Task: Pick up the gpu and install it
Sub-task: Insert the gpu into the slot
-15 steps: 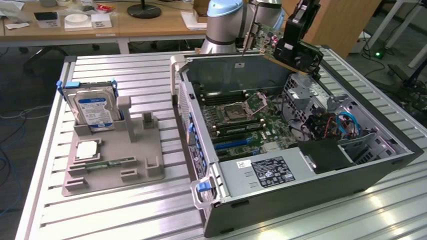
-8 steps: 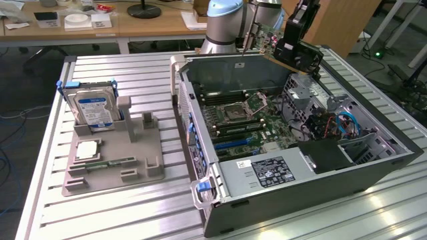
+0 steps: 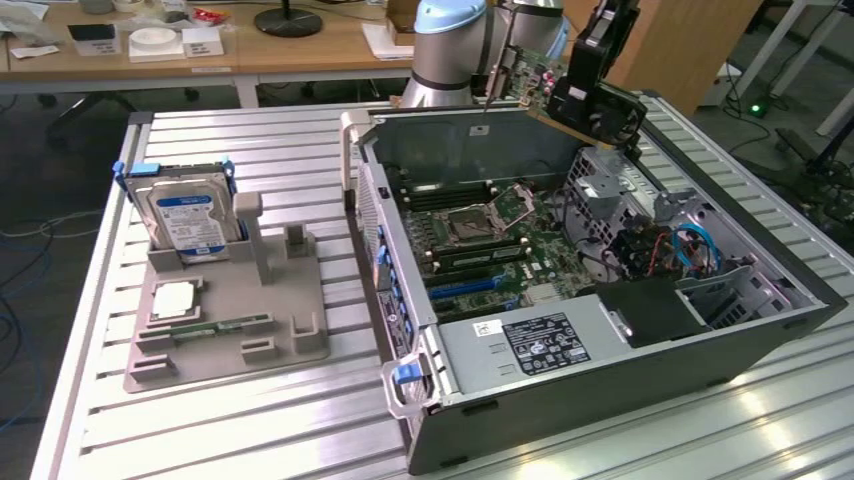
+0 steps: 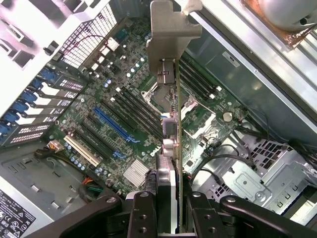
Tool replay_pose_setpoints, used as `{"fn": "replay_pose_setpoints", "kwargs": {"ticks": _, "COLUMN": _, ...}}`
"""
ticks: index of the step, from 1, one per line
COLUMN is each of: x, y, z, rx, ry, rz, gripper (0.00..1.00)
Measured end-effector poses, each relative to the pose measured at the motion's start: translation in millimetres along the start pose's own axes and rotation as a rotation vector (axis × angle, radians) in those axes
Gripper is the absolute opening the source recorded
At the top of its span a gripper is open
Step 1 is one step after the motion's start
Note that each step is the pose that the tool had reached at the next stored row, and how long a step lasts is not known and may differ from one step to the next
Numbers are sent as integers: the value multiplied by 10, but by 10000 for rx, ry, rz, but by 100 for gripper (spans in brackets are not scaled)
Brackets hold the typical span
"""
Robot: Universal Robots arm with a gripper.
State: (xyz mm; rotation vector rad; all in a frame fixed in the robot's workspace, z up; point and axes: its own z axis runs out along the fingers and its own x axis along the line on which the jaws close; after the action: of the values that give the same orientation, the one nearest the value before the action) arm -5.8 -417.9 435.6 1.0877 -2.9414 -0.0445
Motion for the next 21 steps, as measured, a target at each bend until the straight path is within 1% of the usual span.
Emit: {"fn": "replay_pose_setpoints", "kwargs": {"ticks": 21, "x": 0, "y": 0, "z": 0, "rx": -1, "ry": 6, "rz": -211, "gripper": 28}}
